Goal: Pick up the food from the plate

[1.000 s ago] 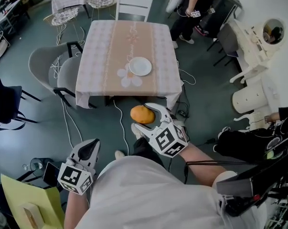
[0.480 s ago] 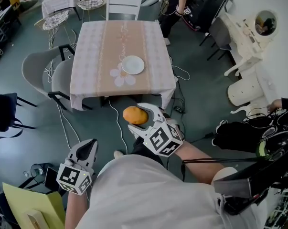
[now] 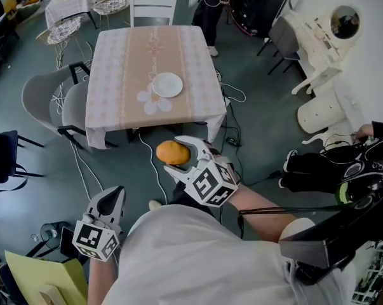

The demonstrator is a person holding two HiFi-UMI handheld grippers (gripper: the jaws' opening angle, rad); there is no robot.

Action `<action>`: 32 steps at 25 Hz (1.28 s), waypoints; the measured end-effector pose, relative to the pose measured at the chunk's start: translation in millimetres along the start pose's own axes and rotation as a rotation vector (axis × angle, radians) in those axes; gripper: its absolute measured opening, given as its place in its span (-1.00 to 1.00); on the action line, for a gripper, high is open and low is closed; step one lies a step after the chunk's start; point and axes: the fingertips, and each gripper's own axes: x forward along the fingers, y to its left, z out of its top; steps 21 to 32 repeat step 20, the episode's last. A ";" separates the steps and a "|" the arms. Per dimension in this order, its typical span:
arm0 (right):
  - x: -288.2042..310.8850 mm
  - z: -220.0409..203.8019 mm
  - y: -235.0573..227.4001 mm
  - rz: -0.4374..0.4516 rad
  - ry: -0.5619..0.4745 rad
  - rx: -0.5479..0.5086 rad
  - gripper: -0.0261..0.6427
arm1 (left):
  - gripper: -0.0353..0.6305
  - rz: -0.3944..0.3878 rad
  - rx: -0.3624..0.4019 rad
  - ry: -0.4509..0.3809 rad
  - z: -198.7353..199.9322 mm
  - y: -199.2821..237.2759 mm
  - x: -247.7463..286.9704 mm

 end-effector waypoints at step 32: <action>9.0 -9.8 -28.7 -0.019 -0.001 0.029 0.04 | -0.87 -0.025 0.007 0.028 6.8 10.0 28.7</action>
